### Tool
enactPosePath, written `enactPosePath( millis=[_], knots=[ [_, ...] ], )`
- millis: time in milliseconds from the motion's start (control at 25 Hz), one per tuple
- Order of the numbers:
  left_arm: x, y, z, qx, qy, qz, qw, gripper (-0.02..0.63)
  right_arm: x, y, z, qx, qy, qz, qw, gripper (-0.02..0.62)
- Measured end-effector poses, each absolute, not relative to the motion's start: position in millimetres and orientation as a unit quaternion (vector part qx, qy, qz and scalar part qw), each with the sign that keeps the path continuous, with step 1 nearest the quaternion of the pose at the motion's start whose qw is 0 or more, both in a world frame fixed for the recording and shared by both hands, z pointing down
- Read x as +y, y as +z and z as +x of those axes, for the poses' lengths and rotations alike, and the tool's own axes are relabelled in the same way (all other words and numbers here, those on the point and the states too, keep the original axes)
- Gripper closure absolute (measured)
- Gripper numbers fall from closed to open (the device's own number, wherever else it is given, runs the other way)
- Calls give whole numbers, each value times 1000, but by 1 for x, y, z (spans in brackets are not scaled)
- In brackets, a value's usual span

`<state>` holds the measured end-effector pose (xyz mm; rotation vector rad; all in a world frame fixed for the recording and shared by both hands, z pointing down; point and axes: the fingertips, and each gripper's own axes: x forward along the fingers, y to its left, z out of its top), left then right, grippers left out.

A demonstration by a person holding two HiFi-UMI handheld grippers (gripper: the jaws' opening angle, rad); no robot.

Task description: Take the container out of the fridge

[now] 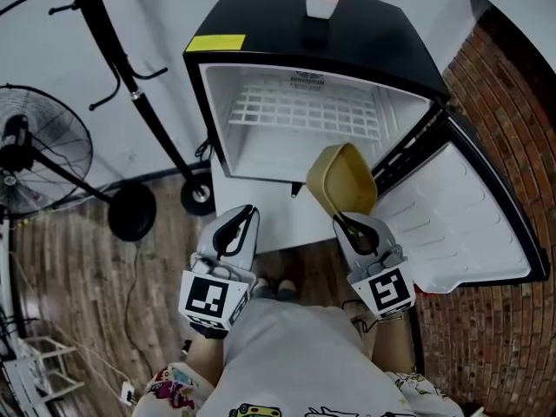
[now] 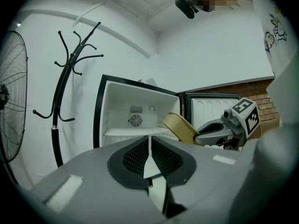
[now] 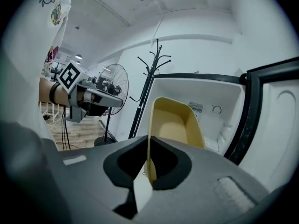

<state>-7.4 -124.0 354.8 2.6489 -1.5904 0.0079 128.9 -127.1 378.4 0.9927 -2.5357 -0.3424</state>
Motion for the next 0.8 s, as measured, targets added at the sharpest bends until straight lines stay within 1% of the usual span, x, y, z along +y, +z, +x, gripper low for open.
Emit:
enactPosePath(
  millis=[320,800],
  knots=[
    [-128,363,4,-503,5,864,39,606,-127,378,141,-910,-87,378,149,578],
    [-130,377,5,-497,4,866,61,607,-123,394,145,-914,-26,386,121,580]
  ],
)
